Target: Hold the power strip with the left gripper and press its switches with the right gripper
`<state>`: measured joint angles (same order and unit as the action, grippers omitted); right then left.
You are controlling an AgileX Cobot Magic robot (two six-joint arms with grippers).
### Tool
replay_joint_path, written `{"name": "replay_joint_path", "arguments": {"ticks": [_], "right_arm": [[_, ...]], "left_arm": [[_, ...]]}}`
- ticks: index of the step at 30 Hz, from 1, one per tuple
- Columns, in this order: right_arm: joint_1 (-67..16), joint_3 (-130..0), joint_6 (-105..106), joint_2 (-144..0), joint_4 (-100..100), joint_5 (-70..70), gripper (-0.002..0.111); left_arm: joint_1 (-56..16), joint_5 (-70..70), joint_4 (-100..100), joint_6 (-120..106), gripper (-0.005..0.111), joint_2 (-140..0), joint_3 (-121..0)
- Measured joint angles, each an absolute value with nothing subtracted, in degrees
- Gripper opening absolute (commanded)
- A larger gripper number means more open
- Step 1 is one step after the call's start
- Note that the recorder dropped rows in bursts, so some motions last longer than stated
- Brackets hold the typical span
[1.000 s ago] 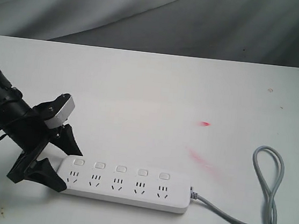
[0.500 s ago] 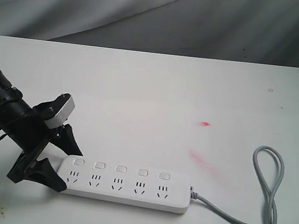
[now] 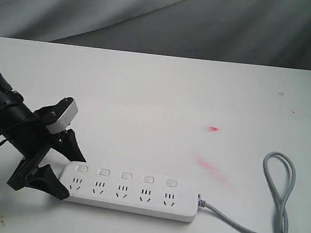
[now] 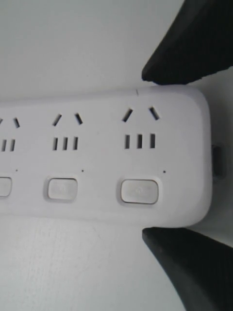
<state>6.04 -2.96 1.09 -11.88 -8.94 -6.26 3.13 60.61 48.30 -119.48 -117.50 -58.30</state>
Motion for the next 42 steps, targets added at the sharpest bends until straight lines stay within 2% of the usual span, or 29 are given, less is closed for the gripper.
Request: {"name": "replay_joint_path", "arguments": {"ticks": [11,42], "right_arm": [[6.0,-0.2,1.1,-0.6,-6.1,-16.4,0.0],[6.0,-0.2,-2.7,-0.4,-14.3,-19.4,0.0]], "left_arm": [[3.1,60.6,48.3,-119.5,0.0,-117.5,-58.3],[3.1,60.6,48.3,-119.5,0.0,-117.5,-58.3]]}}
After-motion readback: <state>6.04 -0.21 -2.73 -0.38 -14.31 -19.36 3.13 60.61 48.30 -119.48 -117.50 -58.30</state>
